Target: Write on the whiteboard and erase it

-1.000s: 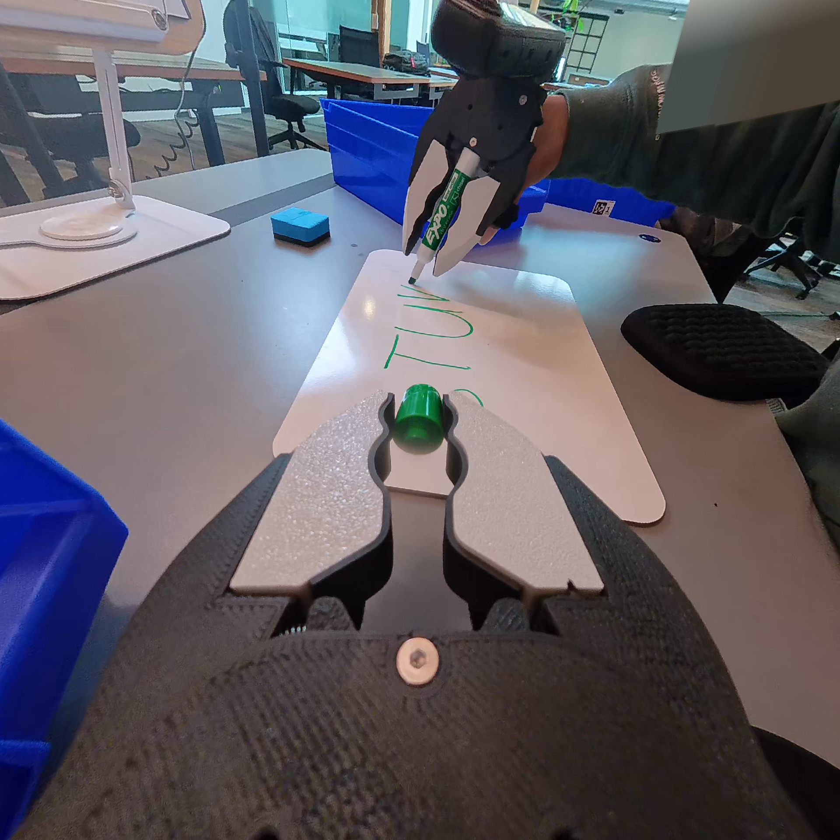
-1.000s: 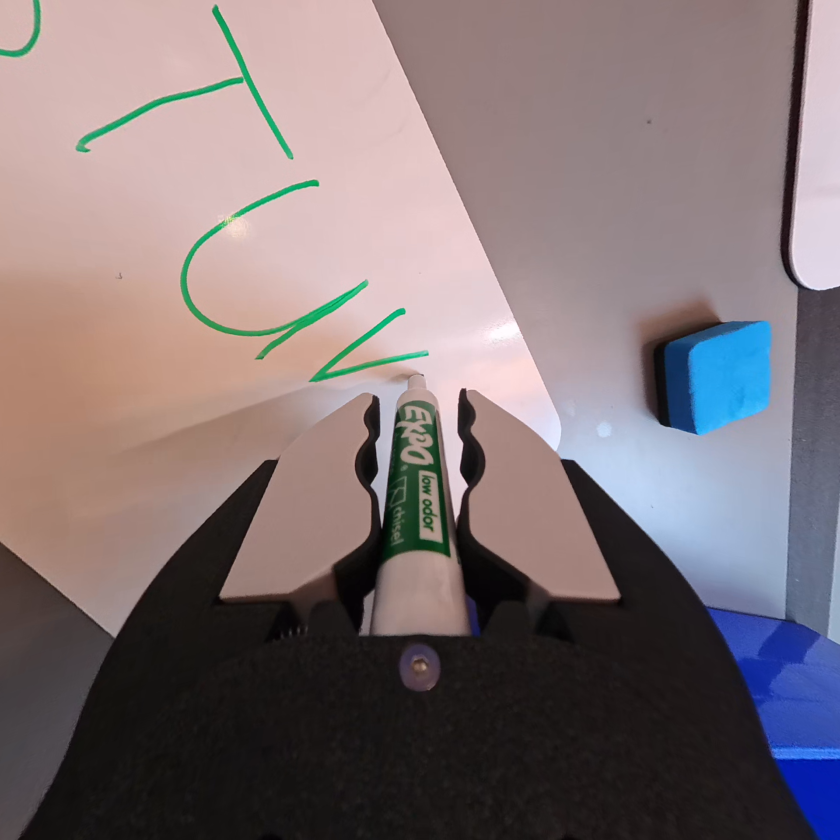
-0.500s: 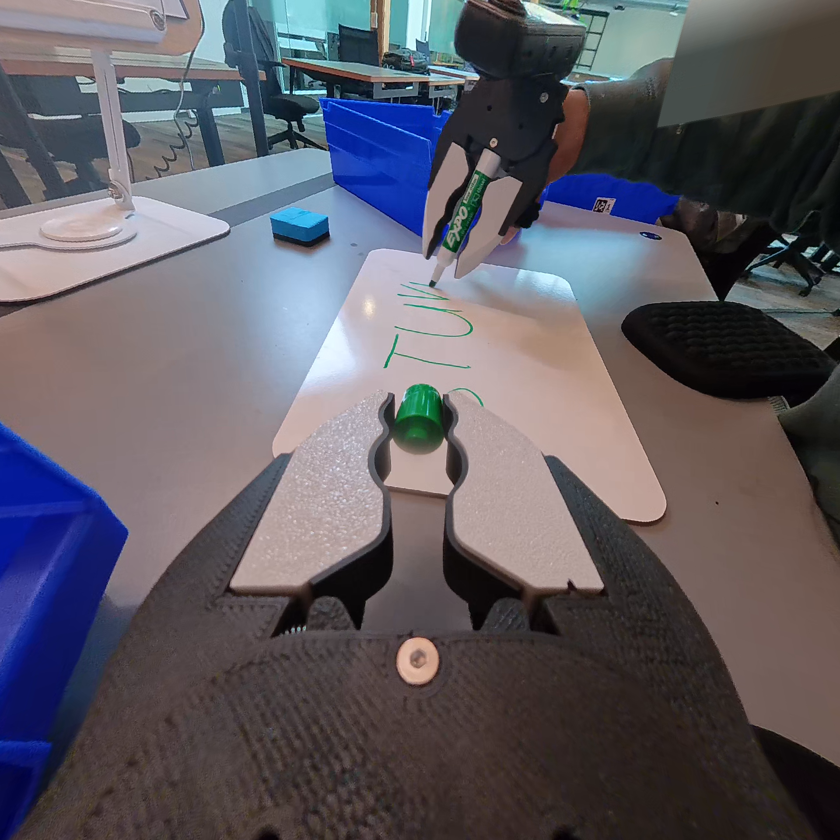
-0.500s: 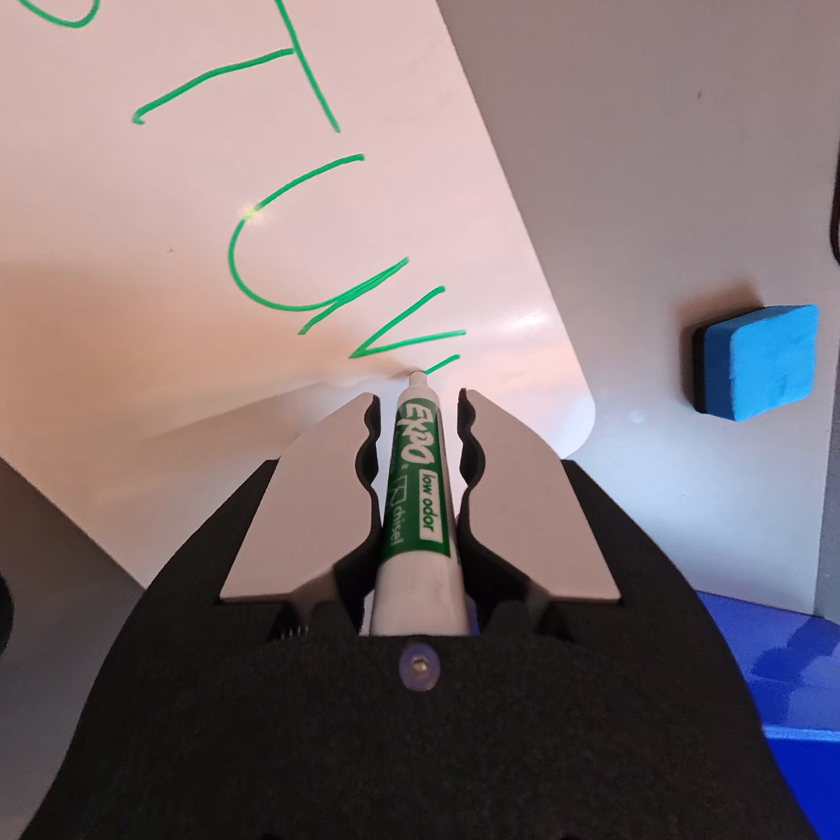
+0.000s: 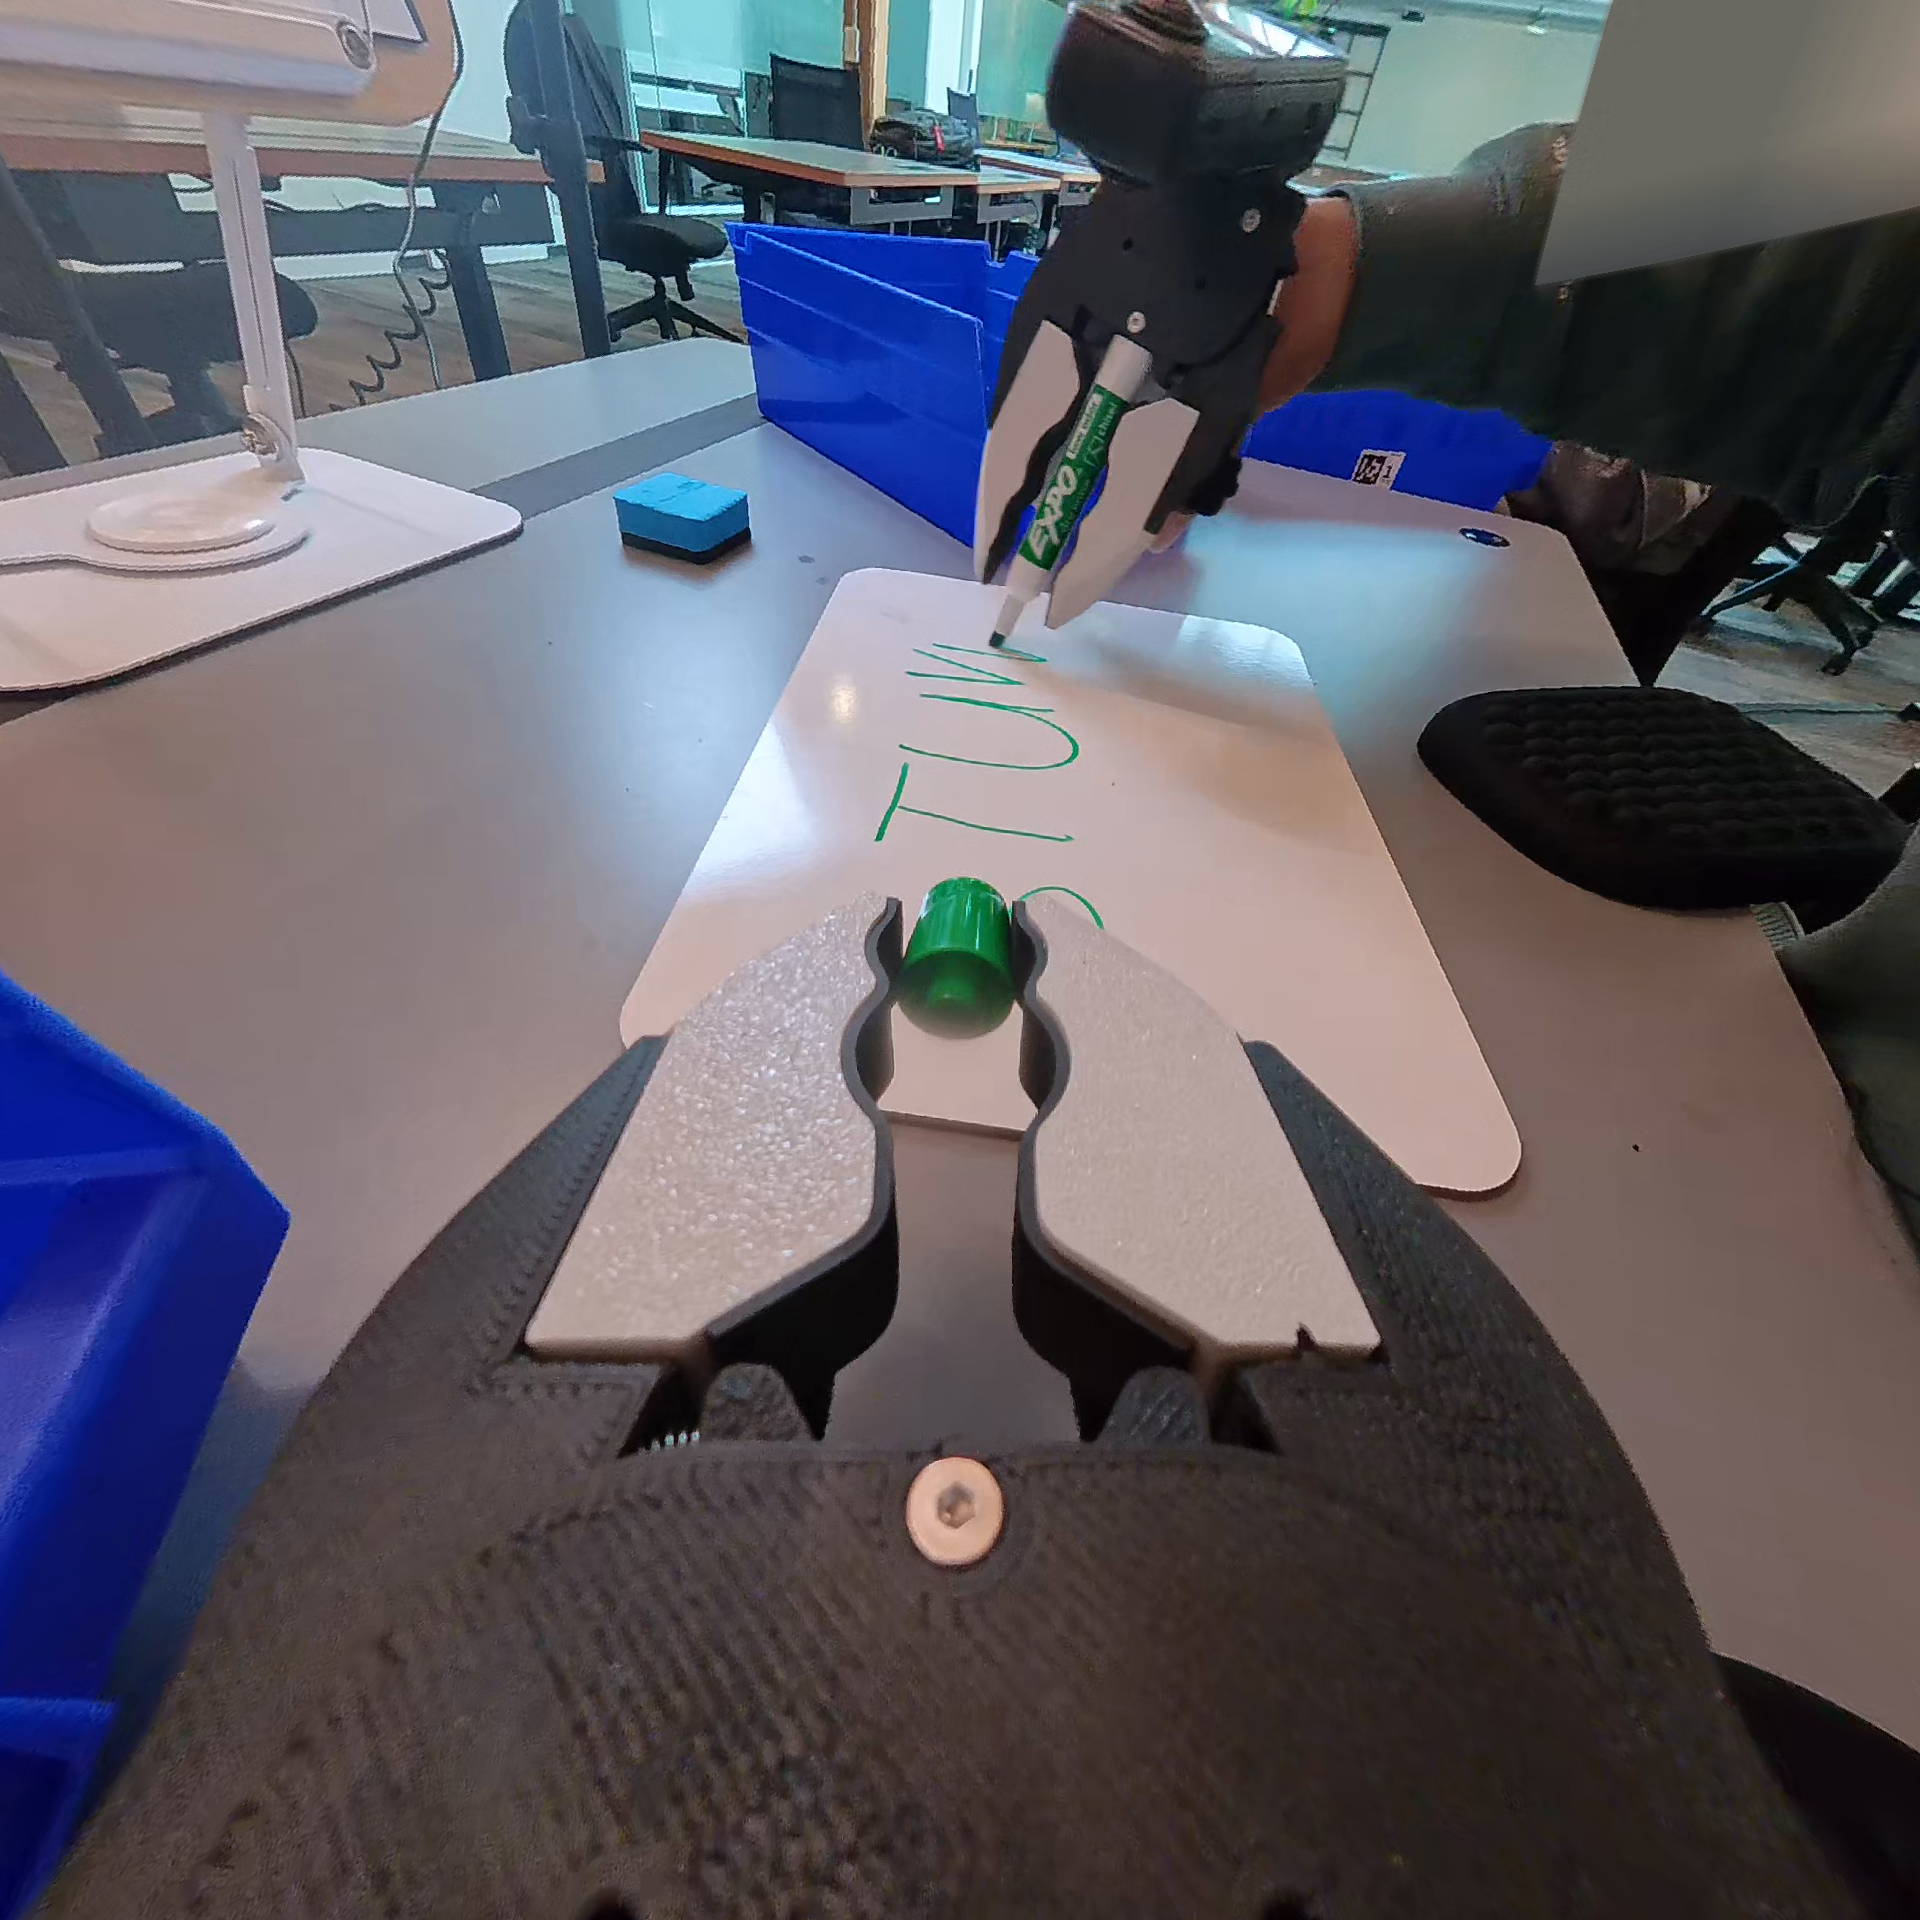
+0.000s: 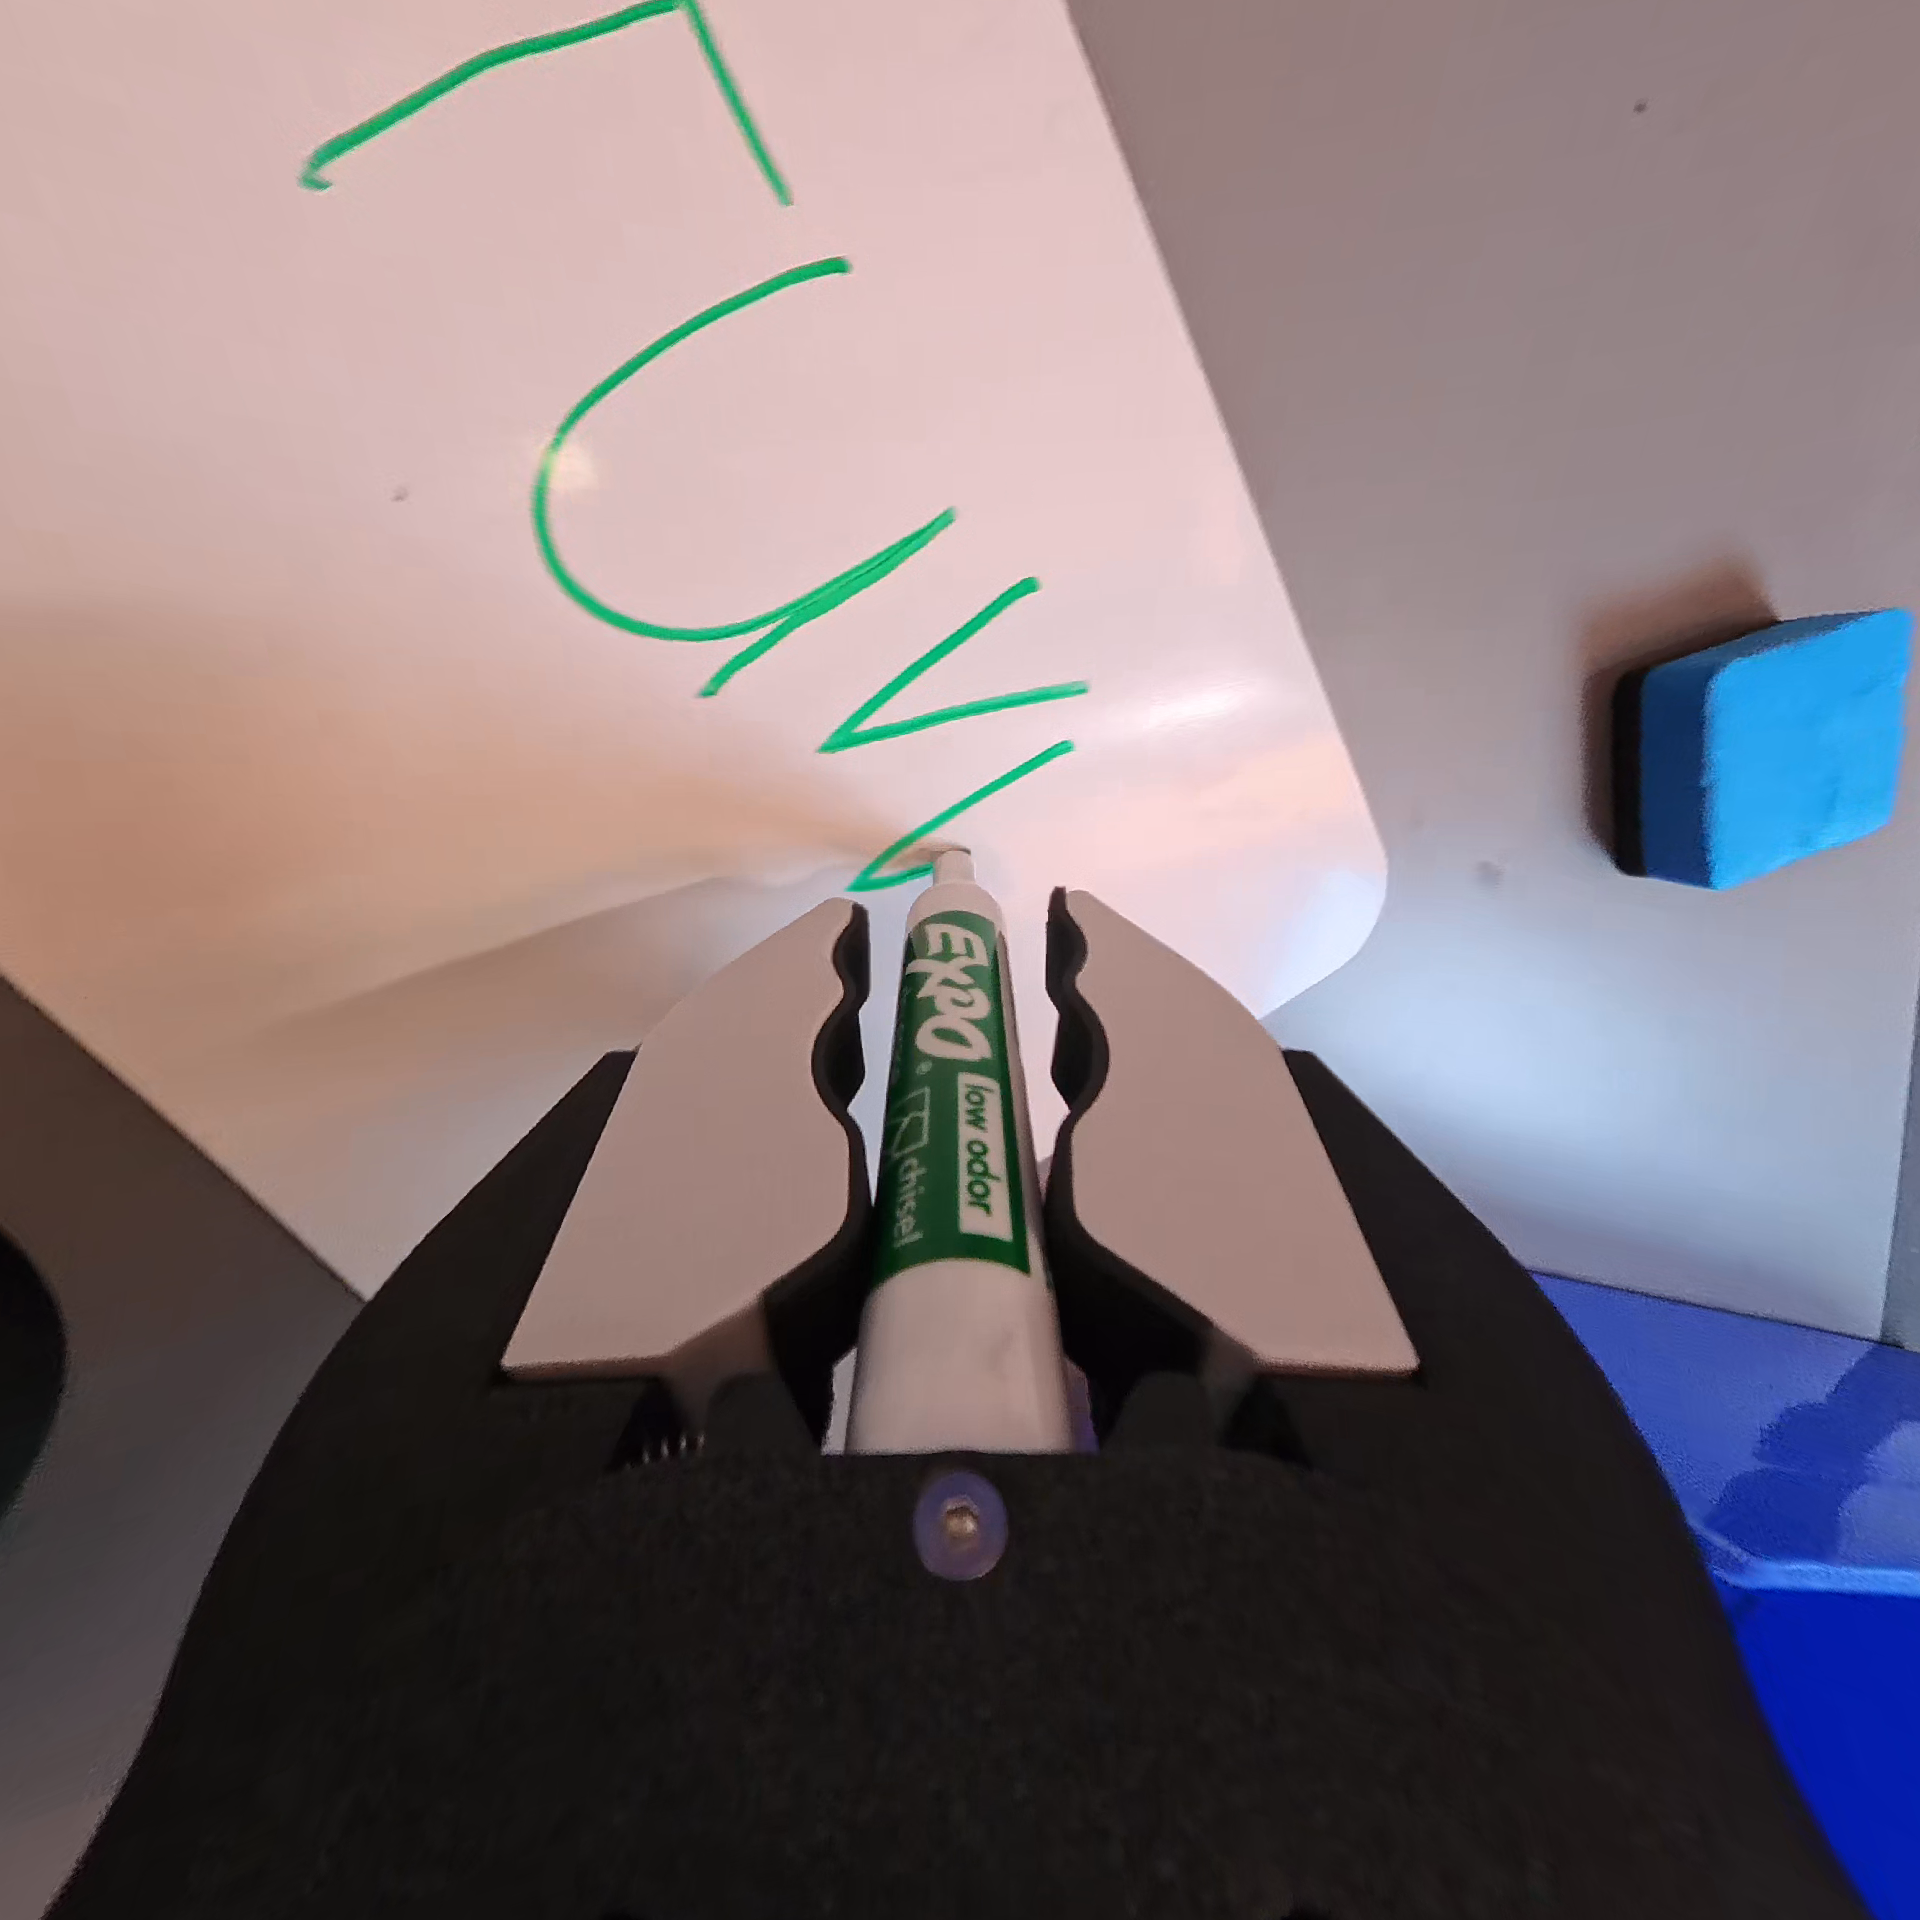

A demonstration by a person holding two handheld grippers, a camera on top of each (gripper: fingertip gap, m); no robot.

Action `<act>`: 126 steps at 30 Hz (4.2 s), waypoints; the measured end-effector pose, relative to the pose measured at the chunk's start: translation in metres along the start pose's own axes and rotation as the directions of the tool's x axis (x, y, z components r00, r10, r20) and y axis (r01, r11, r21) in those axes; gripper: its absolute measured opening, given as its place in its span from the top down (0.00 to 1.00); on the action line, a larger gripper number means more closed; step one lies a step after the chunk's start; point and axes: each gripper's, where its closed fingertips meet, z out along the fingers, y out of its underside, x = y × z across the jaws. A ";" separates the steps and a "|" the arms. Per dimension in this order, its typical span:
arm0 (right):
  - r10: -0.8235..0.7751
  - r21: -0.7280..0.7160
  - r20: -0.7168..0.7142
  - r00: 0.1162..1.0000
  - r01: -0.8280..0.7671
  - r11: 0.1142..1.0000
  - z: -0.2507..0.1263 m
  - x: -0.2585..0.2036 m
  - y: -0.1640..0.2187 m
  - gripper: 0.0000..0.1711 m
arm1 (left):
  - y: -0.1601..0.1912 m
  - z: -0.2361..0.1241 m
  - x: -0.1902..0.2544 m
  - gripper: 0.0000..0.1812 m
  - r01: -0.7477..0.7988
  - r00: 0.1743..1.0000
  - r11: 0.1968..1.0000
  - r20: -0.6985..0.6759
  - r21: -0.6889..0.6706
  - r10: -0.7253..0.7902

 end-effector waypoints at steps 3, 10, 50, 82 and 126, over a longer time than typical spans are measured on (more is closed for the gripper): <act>0.006 0.008 -0.009 1.000 -0.006 1.000 0.005 0.014 -0.004 0.80 | 0.000 0.000 0.000 0.89 0.004 1.000 1.000 -0.002 0.001 -0.004; 0.008 0.003 0.004 1.000 -0.008 1.000 0.006 0.020 -0.005 0.80 | 0.000 0.000 0.000 0.89 0.005 1.000 1.000 -0.006 0.001 -0.005; 0.073 0.040 -0.089 0.993 -0.070 0.997 -0.013 0.028 0.026 0.80 | 0.000 0.000 0.000 0.89 -0.001 1.000 1.000 0.003 0.000 0.001; 0.064 -0.030 -0.118 0.991 -0.068 0.997 -0.015 0.030 0.045 0.81 | 0.001 -0.001 -0.002 0.89 -0.007 1.000 1.000 0.007 -0.007 0.007; 0.165 0.919 0.069 0.984 -0.127 0.374 -0.123 -0.040 -0.066 0.80 | -0.027 0.001 0.037 0.89 -0.160 0.973 0.975 -0.142 0.154 0.182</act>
